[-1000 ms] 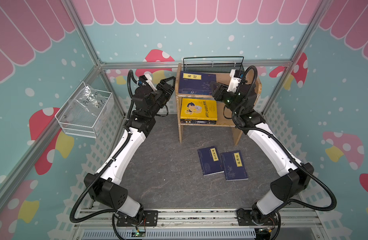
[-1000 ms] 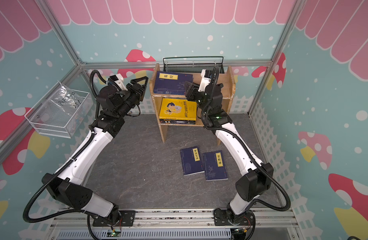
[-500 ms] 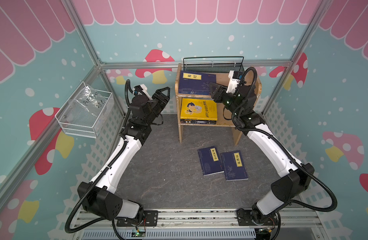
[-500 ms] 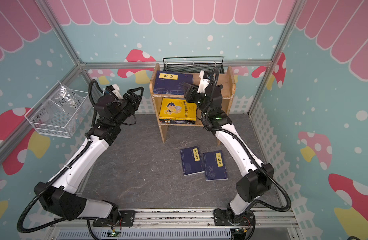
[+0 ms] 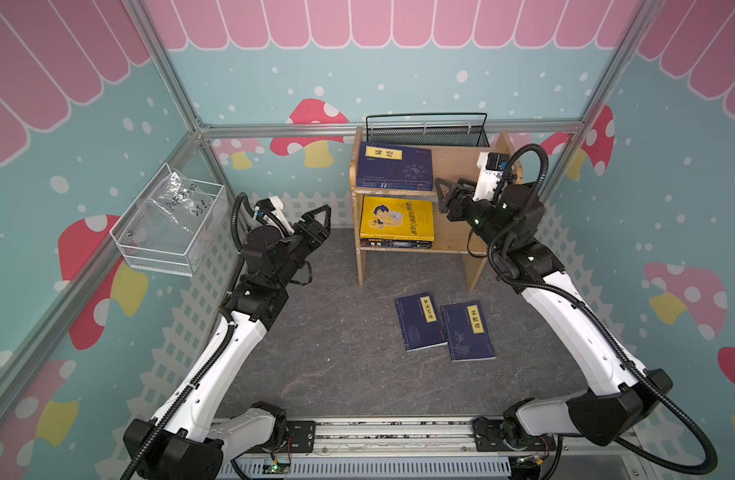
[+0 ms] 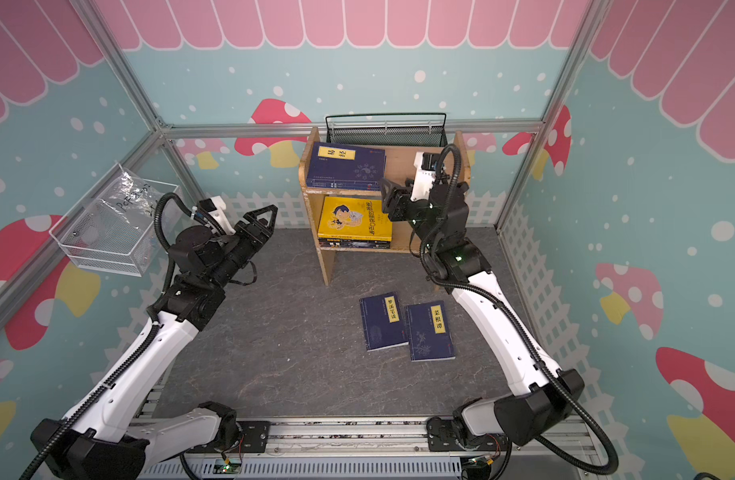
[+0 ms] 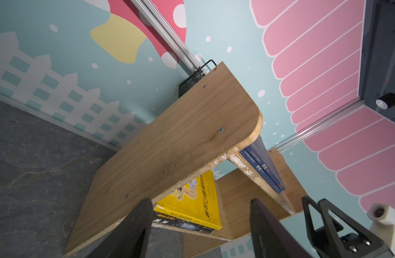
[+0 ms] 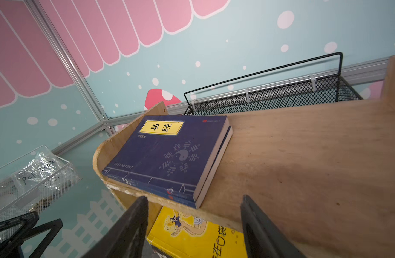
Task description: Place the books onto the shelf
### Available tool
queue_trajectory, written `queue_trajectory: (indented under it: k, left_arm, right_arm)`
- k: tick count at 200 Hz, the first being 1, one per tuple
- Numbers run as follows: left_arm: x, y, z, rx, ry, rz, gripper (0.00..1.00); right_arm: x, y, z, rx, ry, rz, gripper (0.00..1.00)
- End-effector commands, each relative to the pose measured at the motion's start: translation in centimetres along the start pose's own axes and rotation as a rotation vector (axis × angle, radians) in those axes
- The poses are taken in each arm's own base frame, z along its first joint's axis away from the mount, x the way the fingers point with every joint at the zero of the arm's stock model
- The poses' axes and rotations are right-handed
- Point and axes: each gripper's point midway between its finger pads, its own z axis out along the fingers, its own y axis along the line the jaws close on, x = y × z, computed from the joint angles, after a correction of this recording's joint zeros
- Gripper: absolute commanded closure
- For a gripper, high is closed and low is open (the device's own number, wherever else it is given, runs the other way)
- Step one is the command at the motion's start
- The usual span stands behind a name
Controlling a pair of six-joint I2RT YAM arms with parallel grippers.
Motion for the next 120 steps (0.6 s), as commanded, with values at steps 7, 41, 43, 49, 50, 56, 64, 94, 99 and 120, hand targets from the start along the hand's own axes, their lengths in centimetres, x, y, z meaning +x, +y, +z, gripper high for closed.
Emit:
queue_trajectory:
  k: [7, 41, 43, 49, 50, 56, 64, 94, 99, 120]
  left_arm:
    - [5.3, 2.0, -0.6, -0.023, 0.194, 0.049, 0.28]
    - [12.8, 4.4, -0.7, -0.047, 0.389, 0.043, 0.19]
    - [13.1, 4.7, -0.7, -0.052, 0.395, 0.045, 0.19]
    - [14.9, 4.8, -0.8, -0.057, 0.433, 0.055, 0.17]
    - [15.2, 4.8, -0.8, -0.058, 0.439, 0.056, 0.17]
    - [16.6, 5.4, -0.8, -0.075, 0.467, 0.057, 0.16]
    - [18.5, 6.1, -0.8, -0.098, 0.506, 0.052, 0.15]
    - [25.2, 8.0, -0.4, -0.115, 0.615, -0.035, 0.11]
    - [26.1, 8.1, -0.4, -0.112, 0.626, -0.045, 0.11]
    - [29.6, 8.7, -0.2, -0.14, 0.687, -0.029, 0.08]
  right_arm:
    - [5.1, -1.5, -2.6, 0.042, 0.155, -0.047, 0.32]
    - [14.0, -2.4, -6.7, 0.024, 0.351, 0.105, 0.31]
    - [14.6, -2.6, -7.0, 0.026, 0.36, 0.122, 0.31]
    - [16.3, -2.8, -7.6, 0.025, 0.388, 0.148, 0.3]
    - [16.5, -2.8, -7.7, 0.026, 0.389, 0.154, 0.3]
    - [18.2, -3.3, -8.3, 0.035, 0.414, 0.178, 0.28]
    - [20.4, -4.1, -9.0, 0.065, 0.449, 0.205, 0.26]
    - [26.9, -6.1, -9.9, 0.125, 0.581, 0.21, 0.25]
    - [27.6, -6.4, -9.9, 0.129, 0.596, 0.206, 0.25]
    - [30.8, -7.4, -9.3, 0.156, 0.657, 0.196, 0.26]
